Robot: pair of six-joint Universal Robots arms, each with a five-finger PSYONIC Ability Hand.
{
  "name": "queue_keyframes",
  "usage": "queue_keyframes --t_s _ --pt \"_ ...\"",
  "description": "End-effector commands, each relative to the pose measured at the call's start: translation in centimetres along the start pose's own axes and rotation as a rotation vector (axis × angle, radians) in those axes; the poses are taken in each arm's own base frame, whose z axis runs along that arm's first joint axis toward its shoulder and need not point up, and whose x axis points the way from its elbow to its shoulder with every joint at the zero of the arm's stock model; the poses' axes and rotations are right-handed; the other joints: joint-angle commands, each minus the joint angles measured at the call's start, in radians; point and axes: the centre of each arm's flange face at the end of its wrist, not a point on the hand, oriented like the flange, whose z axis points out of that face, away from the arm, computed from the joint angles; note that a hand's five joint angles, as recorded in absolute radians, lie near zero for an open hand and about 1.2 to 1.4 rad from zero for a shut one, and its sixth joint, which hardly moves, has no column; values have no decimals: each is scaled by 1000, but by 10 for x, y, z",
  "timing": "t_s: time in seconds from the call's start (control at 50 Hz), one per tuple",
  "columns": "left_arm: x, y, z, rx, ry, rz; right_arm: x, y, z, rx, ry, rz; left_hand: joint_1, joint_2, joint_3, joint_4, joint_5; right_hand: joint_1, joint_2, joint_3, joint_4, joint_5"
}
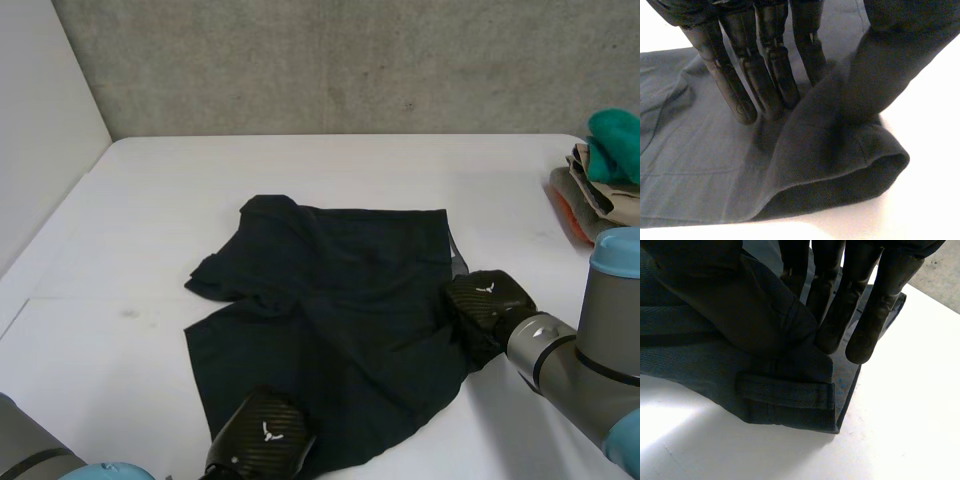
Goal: Fold the laundry.
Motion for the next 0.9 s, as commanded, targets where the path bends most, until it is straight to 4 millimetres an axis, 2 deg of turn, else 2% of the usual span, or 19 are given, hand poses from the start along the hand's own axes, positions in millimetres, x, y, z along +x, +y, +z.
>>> queue_keyframes --t_s 0.02,0.18,0.26,0.34,0.38,0.4,0.44,0.48,0.54,0.6,0.62,0.64,0.72,0.8,0.82,0.84,0.88,0.9 --pt "-4 -4 2 23 -32 4 0 0 0 0 0 0 413 385 387 383 397 403 221 210 206 220" --pt "-14 -9 5 21 -113 29 0 -3 -3 -1 -2 -15 413 385 387 383 397 403 221 210 206 220" --pt "-25 -17 -1 27 -163 60 1 -8 -15 -22 -6 -140 413 385 387 383 397 403 221 210 206 220" --pt "-41 -27 -22 -8 -171 61 -4 0 -52 -189 -83 -408 413 385 387 383 397 403 221 210 206 220" --pt "-39 -29 -31 -31 -129 62 -7 6 -66 -257 -119 -485 413 385 387 383 397 403 221 210 206 220" --pt "-35 -31 -41 -58 -64 66 -9 11 -81 -320 -146 -554 413 385 387 383 397 403 221 210 206 220" --pt "-31 -34 -50 -85 1 65 -11 13 -91 -352 -169 -601 413 385 387 383 397 403 221 210 206 220" --pt "-29 -40 -59 -117 73 49 -9 8 -91 -327 -147 -628 413 385 387 383 397 403 221 210 206 220" --pt "-32 -45 -60 -138 106 34 -2 -8 -80 -231 -68 -639 413 385 387 383 397 403 221 210 206 220" --pt "-53 -55 -37 -99 31 19 4 -16 -68 -178 -18 -625 413 385 387 383 397 403 221 210 206 220" --pt "-58 -56 -29 -94 15 16 5 -15 -54 -170 -13 -597 413 385 387 383 397 403 221 210 206 220" --pt "-67 -57 -11 -84 -18 12 6 -16 -48 -164 -9 -583 413 385 387 383 397 403 221 210 206 220" --pt "-92 -64 29 -48 -87 27 5 -23 -20 -132 4 -526 413 385 387 383 397 403 221 210 206 220" --pt "-114 -79 64 33 -151 99 -1 -40 -6 -56 37 -519 413 385 387 383 397 403 221 210 206 220" --pt "-118 -82 71 53 -167 117 -1 -47 4 -19 69 -519 413 385 387 383 397 403 221 210 206 220" --pt "-131 -87 91 96 -209 149 1 -49 10 -4 89 -519 413 385 387 383 397 403 221 210 206 220" --pt "-142 -93 106 137 -255 175 8 -57 27 49 160 -525 413 385 387 383 397 403 221 210 206 220" --pt "-153 -97 122 179 -295 202 10 -60 33 66 186 -526 413 385 387 383 397 403 221 210 206 220"
